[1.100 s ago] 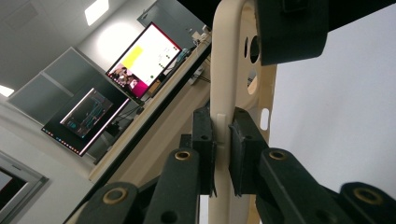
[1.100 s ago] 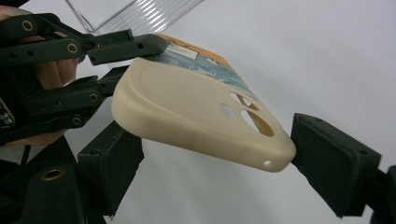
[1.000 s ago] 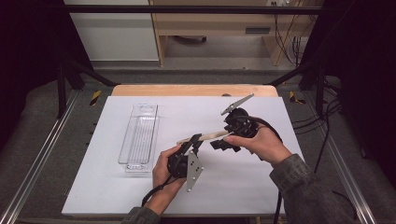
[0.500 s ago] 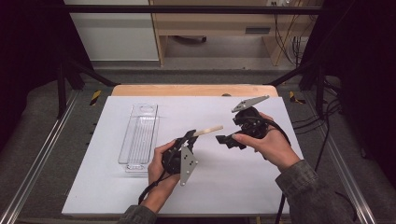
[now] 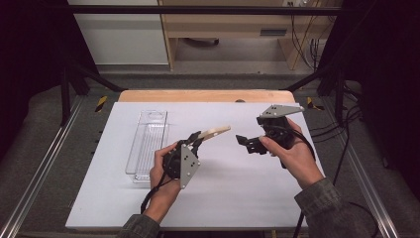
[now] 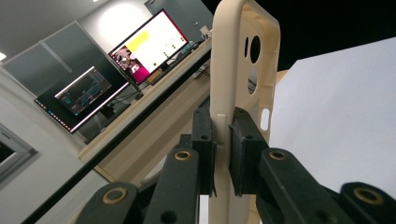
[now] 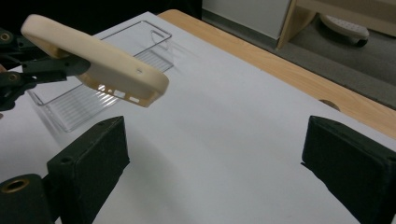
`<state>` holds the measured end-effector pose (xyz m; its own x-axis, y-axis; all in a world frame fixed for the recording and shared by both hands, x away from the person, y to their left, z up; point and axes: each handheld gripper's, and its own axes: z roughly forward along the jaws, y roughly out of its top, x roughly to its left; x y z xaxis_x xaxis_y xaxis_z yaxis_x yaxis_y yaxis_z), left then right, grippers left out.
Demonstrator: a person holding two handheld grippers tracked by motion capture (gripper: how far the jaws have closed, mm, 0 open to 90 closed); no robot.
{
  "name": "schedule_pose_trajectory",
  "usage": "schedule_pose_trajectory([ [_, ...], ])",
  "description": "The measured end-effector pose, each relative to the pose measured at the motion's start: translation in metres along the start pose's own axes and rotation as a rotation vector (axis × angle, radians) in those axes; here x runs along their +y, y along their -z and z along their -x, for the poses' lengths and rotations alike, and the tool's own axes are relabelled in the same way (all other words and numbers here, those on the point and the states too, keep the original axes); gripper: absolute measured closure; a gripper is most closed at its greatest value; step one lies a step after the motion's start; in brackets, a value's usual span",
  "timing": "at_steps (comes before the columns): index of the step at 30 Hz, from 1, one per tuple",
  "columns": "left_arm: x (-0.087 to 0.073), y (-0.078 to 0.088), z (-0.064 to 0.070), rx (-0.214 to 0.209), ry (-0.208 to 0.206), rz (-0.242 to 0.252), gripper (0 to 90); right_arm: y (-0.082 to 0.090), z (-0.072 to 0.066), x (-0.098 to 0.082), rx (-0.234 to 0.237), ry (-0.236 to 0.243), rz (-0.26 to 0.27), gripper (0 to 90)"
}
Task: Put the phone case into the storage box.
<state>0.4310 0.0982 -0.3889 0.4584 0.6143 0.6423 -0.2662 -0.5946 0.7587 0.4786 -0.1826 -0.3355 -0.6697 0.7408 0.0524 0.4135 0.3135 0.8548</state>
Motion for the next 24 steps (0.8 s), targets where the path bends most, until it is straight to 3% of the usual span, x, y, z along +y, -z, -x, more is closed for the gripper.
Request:
schedule_pose_trajectory([
  [3, 0.000, 0.001, -0.003, 0.004, 0.000, -0.007, 81.1, 0.004, 0.001, -0.006, -0.043, 0.002, 0.031, 8.2],
  [9, -0.001, 0.004, -0.008, 0.012, 0.022, -0.005, 81.0, 0.011, 0.005, -0.018, -0.077, -0.002, 0.080, 9.1],
  [15, -0.002, 0.007, -0.016, 0.025, 0.065, 0.000, 81.0, 0.019, 0.010, -0.033, -0.078, -0.017, 0.108, 7.2],
  [24, 0.001, 0.012, -0.027, 0.038, 0.113, 0.014, 81.0, 0.034, 0.016, -0.055, -0.130, -0.019, 0.153, 7.9],
])
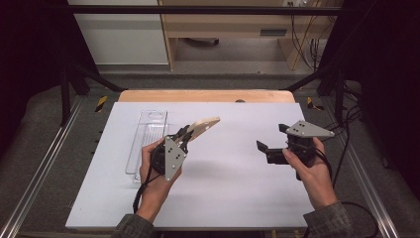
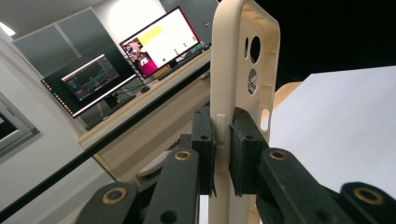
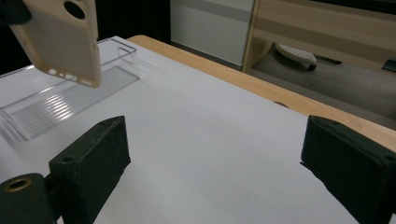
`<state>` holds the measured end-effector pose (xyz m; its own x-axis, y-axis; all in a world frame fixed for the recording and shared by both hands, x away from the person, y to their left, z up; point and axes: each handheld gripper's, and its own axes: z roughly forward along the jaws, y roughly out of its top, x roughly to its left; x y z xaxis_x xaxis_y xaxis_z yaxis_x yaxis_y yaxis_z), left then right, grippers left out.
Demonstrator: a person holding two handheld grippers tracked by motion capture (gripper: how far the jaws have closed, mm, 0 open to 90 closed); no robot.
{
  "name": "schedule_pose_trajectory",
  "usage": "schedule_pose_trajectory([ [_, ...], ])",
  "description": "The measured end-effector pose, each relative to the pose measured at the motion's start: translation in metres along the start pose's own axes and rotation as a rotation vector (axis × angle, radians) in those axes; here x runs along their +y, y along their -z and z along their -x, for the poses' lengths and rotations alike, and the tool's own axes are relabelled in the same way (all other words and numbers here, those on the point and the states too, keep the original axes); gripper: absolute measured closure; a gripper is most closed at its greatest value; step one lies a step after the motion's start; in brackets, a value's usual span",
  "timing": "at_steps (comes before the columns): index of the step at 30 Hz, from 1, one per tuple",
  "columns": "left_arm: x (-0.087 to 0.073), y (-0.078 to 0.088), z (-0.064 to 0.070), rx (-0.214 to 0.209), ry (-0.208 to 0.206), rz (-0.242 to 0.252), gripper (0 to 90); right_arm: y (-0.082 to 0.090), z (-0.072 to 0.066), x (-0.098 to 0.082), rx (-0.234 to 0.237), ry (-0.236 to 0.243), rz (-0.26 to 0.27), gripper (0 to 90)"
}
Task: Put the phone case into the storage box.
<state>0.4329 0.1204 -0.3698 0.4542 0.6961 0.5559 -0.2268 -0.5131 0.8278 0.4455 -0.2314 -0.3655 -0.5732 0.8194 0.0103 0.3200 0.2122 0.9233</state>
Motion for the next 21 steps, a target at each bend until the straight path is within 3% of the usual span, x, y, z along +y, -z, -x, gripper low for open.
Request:
schedule_pose_trajectory([
  [10, 0.001, 0.005, -0.017, 0.021, 0.048, 0.007, 81.0, 0.005, 0.004, -0.028, -0.059, 0.002, 0.026, 11.6],
  [21, -0.005, 0.009, -0.034, 0.043, 0.087, 0.002, 81.0, 0.010, 0.008, -0.051, -0.090, -0.031, 0.028, 11.6],
])
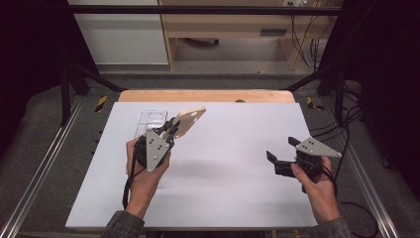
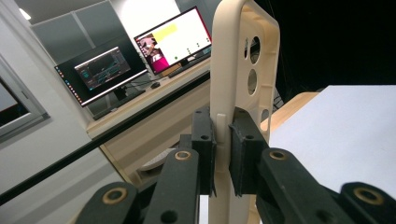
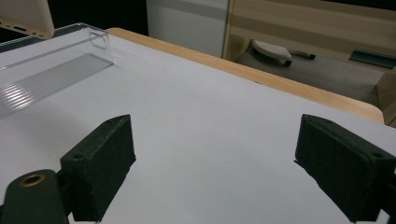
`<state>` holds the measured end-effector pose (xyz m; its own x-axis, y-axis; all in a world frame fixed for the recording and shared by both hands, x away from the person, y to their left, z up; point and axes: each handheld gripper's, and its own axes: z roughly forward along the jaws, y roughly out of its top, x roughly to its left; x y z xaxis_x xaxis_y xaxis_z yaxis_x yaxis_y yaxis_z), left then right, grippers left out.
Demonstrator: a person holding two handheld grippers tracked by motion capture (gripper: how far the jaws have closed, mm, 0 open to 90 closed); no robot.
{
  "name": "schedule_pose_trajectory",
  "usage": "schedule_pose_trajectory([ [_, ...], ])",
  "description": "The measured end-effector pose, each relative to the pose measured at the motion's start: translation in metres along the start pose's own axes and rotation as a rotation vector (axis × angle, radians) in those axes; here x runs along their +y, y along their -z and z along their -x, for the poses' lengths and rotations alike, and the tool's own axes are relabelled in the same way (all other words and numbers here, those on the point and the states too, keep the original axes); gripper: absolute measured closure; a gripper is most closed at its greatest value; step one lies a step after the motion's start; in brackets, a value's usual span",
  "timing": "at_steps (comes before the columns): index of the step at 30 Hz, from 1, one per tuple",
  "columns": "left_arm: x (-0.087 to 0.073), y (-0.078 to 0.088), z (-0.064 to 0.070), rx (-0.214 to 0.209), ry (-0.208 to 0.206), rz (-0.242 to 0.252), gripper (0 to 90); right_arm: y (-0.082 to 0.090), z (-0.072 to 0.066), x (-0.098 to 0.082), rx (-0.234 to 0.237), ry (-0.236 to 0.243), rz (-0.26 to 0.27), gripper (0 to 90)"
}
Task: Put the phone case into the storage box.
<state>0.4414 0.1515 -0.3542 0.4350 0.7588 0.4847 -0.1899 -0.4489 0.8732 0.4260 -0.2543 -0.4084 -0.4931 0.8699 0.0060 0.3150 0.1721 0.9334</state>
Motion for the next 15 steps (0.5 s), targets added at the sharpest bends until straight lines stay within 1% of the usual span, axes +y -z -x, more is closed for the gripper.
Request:
schedule_pose_trajectory([
  [8, -0.004, 0.003, -0.012, 0.014, 0.021, -0.007, 81.0, 0.006, 0.003, -0.015, -0.017, -0.009, 0.023, 9.4],
  [10, -0.006, 0.004, -0.017, 0.021, 0.021, -0.008, 81.0, 0.007, 0.003, -0.019, -0.024, -0.007, 0.046, 9.2],
  [13, -0.010, 0.004, -0.023, 0.021, 0.034, -0.007, 81.0, 0.010, 0.003, -0.024, -0.027, -0.014, 0.064, 8.7],
  [14, -0.012, 0.004, -0.026, 0.024, 0.047, -0.008, 80.9, 0.010, 0.003, -0.025, -0.027, -0.016, 0.064, 8.5],
  [15, -0.012, 0.004, -0.027, 0.023, 0.052, -0.008, 81.0, 0.011, 0.002, -0.028, -0.034, -0.014, 0.073, 8.4],
])
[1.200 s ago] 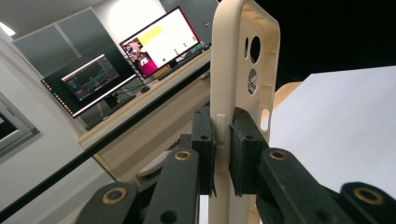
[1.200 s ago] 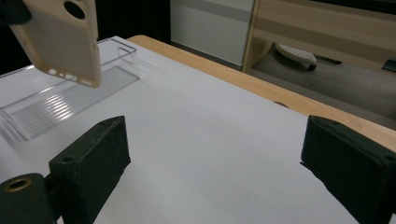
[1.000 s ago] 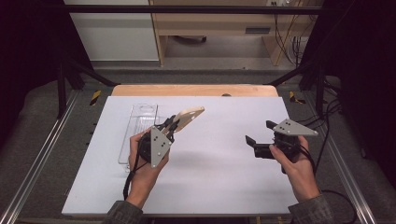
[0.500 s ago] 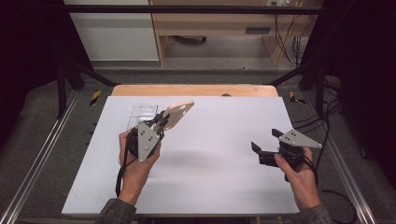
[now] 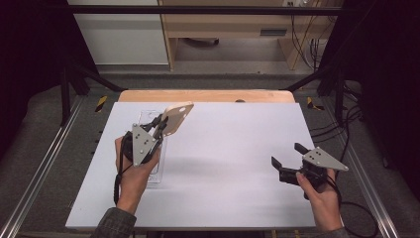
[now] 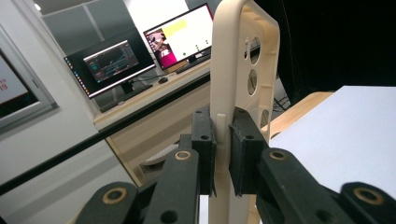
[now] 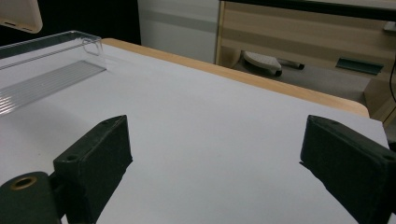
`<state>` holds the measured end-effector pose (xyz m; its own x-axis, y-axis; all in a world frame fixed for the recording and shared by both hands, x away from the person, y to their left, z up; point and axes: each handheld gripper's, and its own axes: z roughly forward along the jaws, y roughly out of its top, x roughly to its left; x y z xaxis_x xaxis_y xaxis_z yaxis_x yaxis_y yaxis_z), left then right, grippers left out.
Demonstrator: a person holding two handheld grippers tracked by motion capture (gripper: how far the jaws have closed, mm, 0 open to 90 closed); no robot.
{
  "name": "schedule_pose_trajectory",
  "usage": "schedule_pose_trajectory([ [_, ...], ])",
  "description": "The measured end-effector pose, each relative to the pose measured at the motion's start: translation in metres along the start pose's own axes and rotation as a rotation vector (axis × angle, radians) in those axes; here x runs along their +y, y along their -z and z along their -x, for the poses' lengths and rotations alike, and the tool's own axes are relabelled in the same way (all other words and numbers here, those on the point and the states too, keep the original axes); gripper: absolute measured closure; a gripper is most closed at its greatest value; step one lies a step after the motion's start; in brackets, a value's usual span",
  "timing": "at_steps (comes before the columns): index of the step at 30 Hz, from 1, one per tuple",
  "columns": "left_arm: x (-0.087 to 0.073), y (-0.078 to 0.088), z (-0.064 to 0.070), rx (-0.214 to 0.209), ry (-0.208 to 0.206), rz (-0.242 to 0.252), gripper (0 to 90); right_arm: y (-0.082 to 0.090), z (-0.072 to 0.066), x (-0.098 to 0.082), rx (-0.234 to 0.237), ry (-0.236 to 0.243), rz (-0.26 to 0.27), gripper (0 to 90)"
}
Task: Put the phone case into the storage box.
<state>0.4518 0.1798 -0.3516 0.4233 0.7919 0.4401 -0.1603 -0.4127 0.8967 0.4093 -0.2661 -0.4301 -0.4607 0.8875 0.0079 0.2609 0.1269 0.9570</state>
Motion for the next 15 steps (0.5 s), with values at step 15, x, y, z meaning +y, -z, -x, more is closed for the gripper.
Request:
schedule_pose_trajectory([
  [15, -0.006, -0.001, -0.026, 0.021, 0.063, 0.004, 81.0, 0.000, -0.008, -0.027, -0.043, -0.012, 0.019, 7.2],
])
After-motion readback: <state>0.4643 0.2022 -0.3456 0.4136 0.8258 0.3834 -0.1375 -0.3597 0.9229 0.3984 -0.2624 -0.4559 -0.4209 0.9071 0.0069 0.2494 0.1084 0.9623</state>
